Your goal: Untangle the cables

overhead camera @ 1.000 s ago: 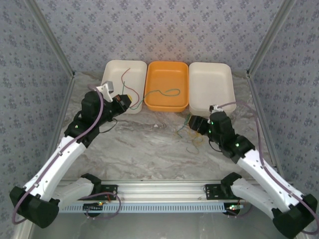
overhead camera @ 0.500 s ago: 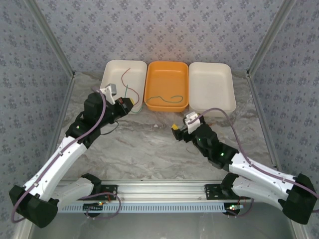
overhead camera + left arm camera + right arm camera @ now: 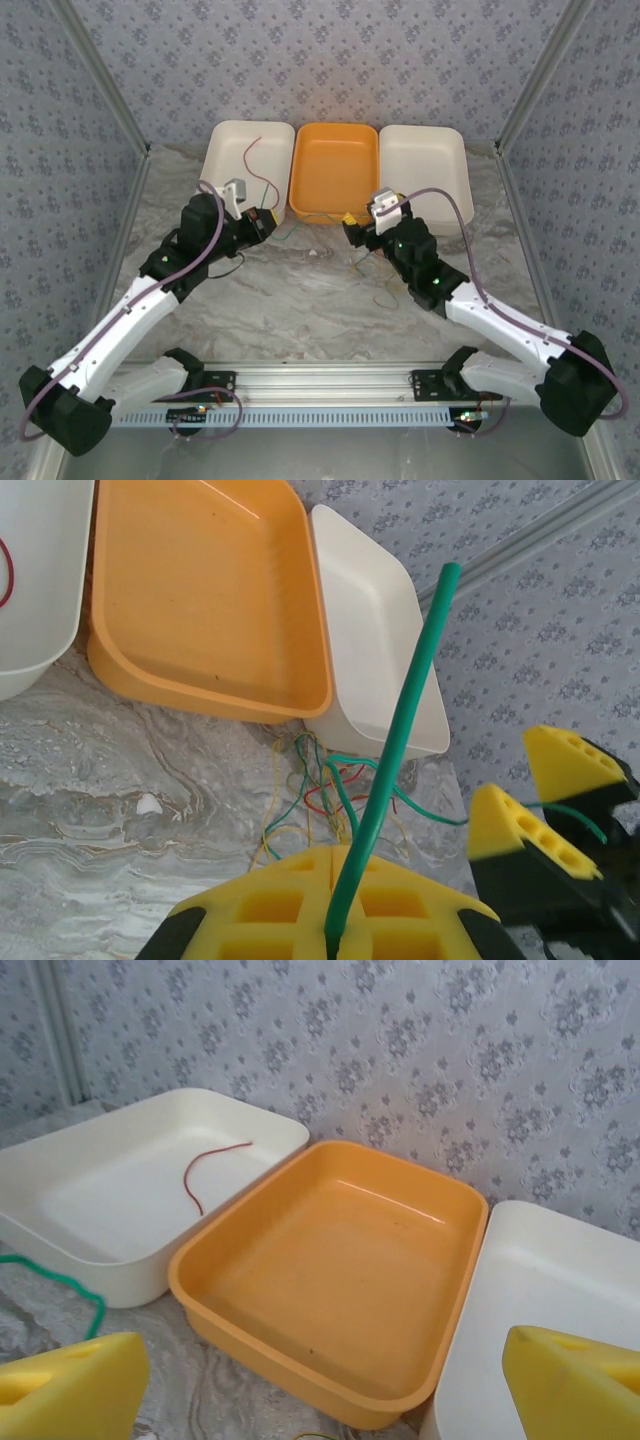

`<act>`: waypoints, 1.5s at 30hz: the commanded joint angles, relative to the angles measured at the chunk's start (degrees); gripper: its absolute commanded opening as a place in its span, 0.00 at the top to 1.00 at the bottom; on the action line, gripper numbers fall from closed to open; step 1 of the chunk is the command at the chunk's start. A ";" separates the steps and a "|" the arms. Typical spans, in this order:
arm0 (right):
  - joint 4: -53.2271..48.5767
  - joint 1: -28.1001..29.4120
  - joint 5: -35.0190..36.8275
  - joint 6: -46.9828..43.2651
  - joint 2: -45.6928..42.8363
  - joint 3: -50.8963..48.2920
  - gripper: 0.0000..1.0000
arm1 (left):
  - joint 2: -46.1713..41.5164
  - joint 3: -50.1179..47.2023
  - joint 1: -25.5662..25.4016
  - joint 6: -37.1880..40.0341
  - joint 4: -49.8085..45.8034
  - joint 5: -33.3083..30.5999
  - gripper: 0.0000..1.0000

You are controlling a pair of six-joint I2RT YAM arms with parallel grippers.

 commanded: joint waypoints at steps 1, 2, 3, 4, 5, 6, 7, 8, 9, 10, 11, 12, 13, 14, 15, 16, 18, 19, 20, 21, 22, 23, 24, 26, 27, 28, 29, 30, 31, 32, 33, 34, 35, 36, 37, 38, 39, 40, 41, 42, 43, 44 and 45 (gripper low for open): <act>0.99 -1.06 -0.93 1.73 0.71 2.72 0.07 | -1.10 0.52 -0.73 0.79 0.62 0.25 1.00; 1.17 -1.56 -1.20 2.37 0.71 3.09 0.08 | -1.32 0.45 -0.85 0.83 0.43 0.22 1.00; 0.91 -2.00 -1.60 3.24 0.77 3.63 0.08 | -1.59 0.24 -0.90 0.83 0.33 0.11 1.00; 0.43 -2.56 -2.21 4.17 0.95 4.34 0.10 | -1.81 0.15 -1.03 0.75 0.26 -0.02 1.00; -0.09 -3.03 -2.88 4.80 1.25 4.80 0.12 | -2.03 -0.19 -1.14 0.62 0.30 -0.06 1.00; -0.49 -3.48 -3.77 5.25 1.55 5.36 0.16 | -2.23 -0.47 -1.30 0.52 0.35 -0.15 1.00; -1.41 -4.16 -5.51 5.20 1.95 6.06 0.27 | -2.45 -0.70 -1.37 0.42 0.33 -0.30 1.00; -2.92 -4.95 -7.18 6.43 2.32 6.87 0.43 | -2.71 -0.97 -1.39 0.31 0.16 -0.54 1.00; -4.39 -5.68 -8.36 7.60 2.58 7.46 0.62 | -2.98 -1.23 -1.39 0.19 0.15 -0.91 1.00; -5.44 -6.34 -9.25 9.13 2.65 7.75 0.80 | -3.33 -1.57 -1.40 0.03 0.10 -1.34 1.00; -6.00 -6.79 -9.26 10.59 2.42 7.74 0.93 | -3.78 -1.85 -1.43 -0.15 0.15 -1.67 1.00; -5.99 -7.04 -9.21 11.59 1.99 7.34 0.96 | -4.12 -2.08 -1.44 -0.36 0.30 -2.06 1.00; -5.81 -7.18 -9.13 12.49 1.26 6.73 0.99 | -4.52 -2.40 -1.44 -0.74 0.42 -2.44 1.00; -5.76 -7.37 -8.49 13.51 0.35 6.18 1.00 | -4.92 -2.65 -1.39 -0.96 0.57 -2.85 1.00; -6.27 -7.55 -7.61 14.80 -0.35 5.79 1.00 | -5.27 -2.89 -1.41 -1.20 0.64 -3.18 1.00; -7.34 -8.16 -7.07 16.34 -1.18 5.79 1.00 | -5.69 -2.95 -1.43 -1.43 0.55 -3.78 1.00; -9.40 -9.64 -7.53 19.37 -2.68 5.93 1.00 | -6.95 -3.73 -1.39 -2.23 0.86 -5.31 1.00; -9.88 -10.68 -7.72 21.28 -3.84 5.53 1.00 | -7.85 -4.36 -1.40 -2.89 1.47 -6.00 1.00; -10.14 -12.02 -8.07 23.40 -5.08 4.98 1.00 | -8.81 -5.14 -1.37 -3.72 1.79 -7.26 1.00; -10.48 -13.27 -8.79 25.42 -6.11 4.62 1.00 | -9.88 -5.88 -1.38 -4.62 2.25 -8.54 1.00; -11.37 -14.78 -9.42 28.34 -7.29 4.49 1.00 | -11.30 -7.13 -1.32 -6.02 3.20 -9.93 1.00; -12.52 -16.35 -9.98 31.70 -8.36 4.39 1.00 | -13.13 -8.85 -1.35 -8.16 4.43 -11.91 1.00; -13.47 -17.60 -10.47 35.05 -9.29 4.25 1.00 | -14.74 -10.96 -1.39 -10.47 6.43 -13.68 1.00; -13.65 -20.39 -11.65 43.85 -11.57 2.54 1.00 | -18.96 -17.63 -1.42 -17.00 13.90 -17.18 1.00; -13.90 -21.05 -11.38 47.98 -12.55 1.61 1.00 | -20.42 -20.53 -1.39 -20.13 16.84 -18.93 1.00; -14.02 -21.63 -11.02 52.47 -13.57 0.37 1.00 | -21.82 -23.75 -1.48 -24.03 20.54 -20.54 1.00; -14.10 -21.92 -10.61 57.06 -14.54 -1.01 1.00 | -22.87 -26.49 -1.50 -27.31 23.55 -22.03 1.00; -13.68 -22.09 -10.52 60.23 -15.06 -2.28 1.00 | -23.44 -28.20 -1.48 -29.58 25.44 -23.10 1.00; -13.24 -22.11 -10.74 63.71 -15.56 -3.47 1.00 | -23.97 -29.56 -1.51 -31.64 27.21 -24.05 1.00; -13.64 -22.07 -10.50 67.03 -15.87 -4.07 1.00 | -24.37 -30.29 -1.50 -32.93 28.05 -24.82 1.00; -14.09 -21.94 -10.23 69.28 -16.02 -4.71 1.00 | -24.78 -30.56 -1.57 -33.77 28.48 -25.41 1.00; -14.94 -21.84 -9.77 72.09 -16.40 -5.32 1.00 | -25.46 -30.71 -1.62 -34.45 28.55 -26.15 1.00; -15.47 -21.84 -9.20 74.38 -16.83 -6.00 1.00 | -26.14 -30.75 -1.67 -35.06 28.25 -26.93 1.00; -16.34 -21.85 -8.68 76.00 -17.15 -6.38 1.00 | -26.82 -30.64 -1.74 -35.35 28.18 -27.57 1.00; -17.58 -21.84 -8.53 77.15 -17.38 -6.45 1.00 | -27.49 -30.41 -1.74 -35.14 28.12 -28.24 1.00; -18.25 -21.84 -8.90 77.24 -17.16 -5.97 1.00 | -27.72 -29.74 -1.79 -34.74 27.52 -28.59 1.00; -19.28 -21.75 -9.25 77.03 -16.84 -5.29 1.00 | -27.47 -28.88 -1.79 -34.32 26.79 -28.46 1.00; -19.81 -21.27 -9.62 75.43 -16.38 -4.26 1.00 | -26.70 -27.78 -1.74 -33.41 26.45 -27.98 1.00; -20.22 -20.47 -9.90 72.66 -15.77 -3.23 1.00 | -25.30 -26.40 -1.76 -32.11 26.52 -26.84 1.00; -20.87 -19.71 -10.24 69.96 -15.22 -2.03 1.00 | -23.50 -25.00 -1.80 -31.16 26.50 -25.48 1.00; -21.79 -18.76 -10.94 65.21 -14.30 -0.34 1.00 | -20.89 -23.01 -1.74 -28.93 27.20 -23.26 1.00; -23.14 -17.92 -12.16 59.81 -13.27 1.47 1.00 | -17.91 -20.69 -1.76 -26.62 28.30 -20.10 1.00; -25.21 -17.41 -13.04 55.43 -12.16 3.14 1.00 | -14.87 -18.56 -1.86 -24.83 29.31 -17.28 1.00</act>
